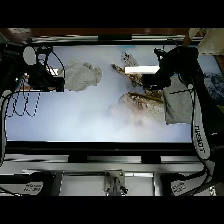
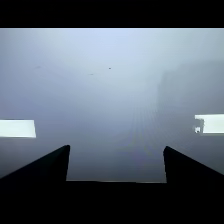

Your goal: Fold the shirts.

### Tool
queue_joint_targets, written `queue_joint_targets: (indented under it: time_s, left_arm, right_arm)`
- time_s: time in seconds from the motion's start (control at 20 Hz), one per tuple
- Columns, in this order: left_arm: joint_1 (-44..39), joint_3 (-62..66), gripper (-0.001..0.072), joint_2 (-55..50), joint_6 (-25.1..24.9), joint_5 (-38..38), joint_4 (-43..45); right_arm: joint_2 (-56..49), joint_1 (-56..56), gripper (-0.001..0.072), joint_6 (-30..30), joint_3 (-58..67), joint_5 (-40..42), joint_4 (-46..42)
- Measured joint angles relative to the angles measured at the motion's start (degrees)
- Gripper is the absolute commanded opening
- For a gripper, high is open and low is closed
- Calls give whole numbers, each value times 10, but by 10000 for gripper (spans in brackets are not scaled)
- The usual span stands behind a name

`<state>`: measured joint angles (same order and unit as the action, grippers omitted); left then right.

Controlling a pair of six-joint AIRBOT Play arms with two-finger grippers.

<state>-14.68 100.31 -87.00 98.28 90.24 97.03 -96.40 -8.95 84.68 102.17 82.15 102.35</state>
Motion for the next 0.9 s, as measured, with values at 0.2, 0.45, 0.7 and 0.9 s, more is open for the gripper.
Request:
queue_joint_targets:
  time_s: [0.2, 0.45, 0.7, 0.9]
  left_arm:
    - [1, 0, 710, -1, 0, -12, 0]
    - [2, 0, 710, -12, 0, -83, -4]
    - [3, 0, 710, -35, 1, -174, -10]
    - [4, 0, 710, -48, 7, -257, -13]
  right_arm:
    - [0, 0, 461, 0, 0, -2, 1]
    - [0, 0, 461, 0, 0, -19, 6]
    - [-1, 1, 461, 0, 0, -40, 7]
    - [-1, 0, 461, 0, 0, -47, 7]
